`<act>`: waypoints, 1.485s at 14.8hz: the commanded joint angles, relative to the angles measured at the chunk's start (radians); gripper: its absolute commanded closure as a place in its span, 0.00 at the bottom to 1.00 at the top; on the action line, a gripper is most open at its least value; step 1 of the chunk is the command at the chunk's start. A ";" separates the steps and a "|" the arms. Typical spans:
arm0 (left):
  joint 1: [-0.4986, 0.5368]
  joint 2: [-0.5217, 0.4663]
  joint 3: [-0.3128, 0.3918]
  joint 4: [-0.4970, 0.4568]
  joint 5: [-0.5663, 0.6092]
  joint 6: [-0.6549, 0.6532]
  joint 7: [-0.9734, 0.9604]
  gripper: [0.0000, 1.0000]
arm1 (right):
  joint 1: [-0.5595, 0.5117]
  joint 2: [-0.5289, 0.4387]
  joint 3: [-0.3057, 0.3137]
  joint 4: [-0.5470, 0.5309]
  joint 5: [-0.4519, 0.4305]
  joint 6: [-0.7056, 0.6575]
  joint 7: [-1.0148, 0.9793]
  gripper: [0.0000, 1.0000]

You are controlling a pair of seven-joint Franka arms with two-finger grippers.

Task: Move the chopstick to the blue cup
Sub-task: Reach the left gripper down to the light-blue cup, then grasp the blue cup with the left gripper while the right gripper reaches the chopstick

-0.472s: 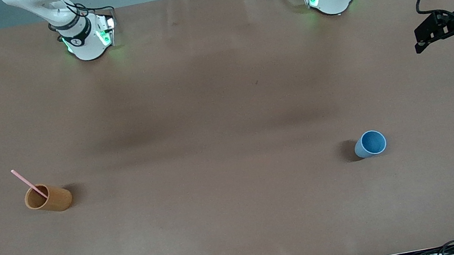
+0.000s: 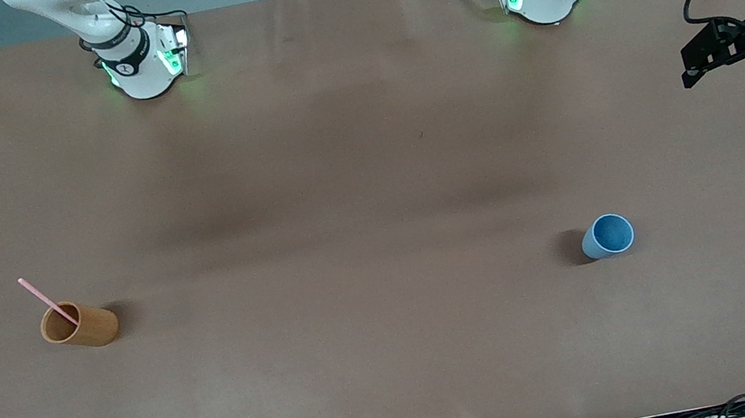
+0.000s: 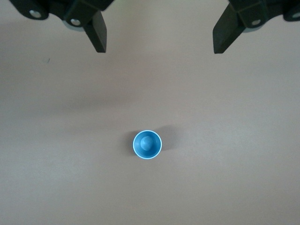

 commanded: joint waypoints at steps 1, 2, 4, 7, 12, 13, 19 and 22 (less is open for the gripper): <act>0.009 0.091 -0.008 0.026 0.009 0.066 -0.007 0.00 | -0.005 -0.018 0.001 -0.014 0.011 -0.010 0.014 0.00; 0.010 0.124 -0.008 0.025 0.006 0.118 -0.001 0.00 | -0.005 -0.018 0.000 -0.014 0.011 -0.012 0.012 0.00; 0.023 0.207 -0.008 0.019 0.002 0.182 0.000 0.00 | -0.008 -0.018 0.000 -0.018 0.011 -0.013 0.006 0.00; 0.030 0.330 -0.008 -0.013 -0.004 0.313 -0.001 0.00 | -0.040 -0.010 -0.003 -0.032 0.030 0.010 -0.020 0.01; 0.023 0.428 -0.009 -0.153 -0.003 0.572 -0.012 0.00 | -0.232 -0.002 -0.003 -0.277 0.237 0.278 -0.294 0.03; 0.020 0.451 -0.009 -0.171 -0.003 0.612 -0.018 0.00 | -0.256 -0.002 -0.005 -0.335 0.283 0.346 -0.361 0.04; 0.013 0.498 -0.014 -0.254 -0.001 0.727 -0.023 0.03 | -0.283 0.045 -0.003 -0.549 0.352 0.652 -0.528 0.21; 0.012 0.525 -0.014 -0.265 -0.001 0.758 -0.023 0.60 | -0.281 0.089 -0.003 -0.550 0.352 0.686 -0.529 0.29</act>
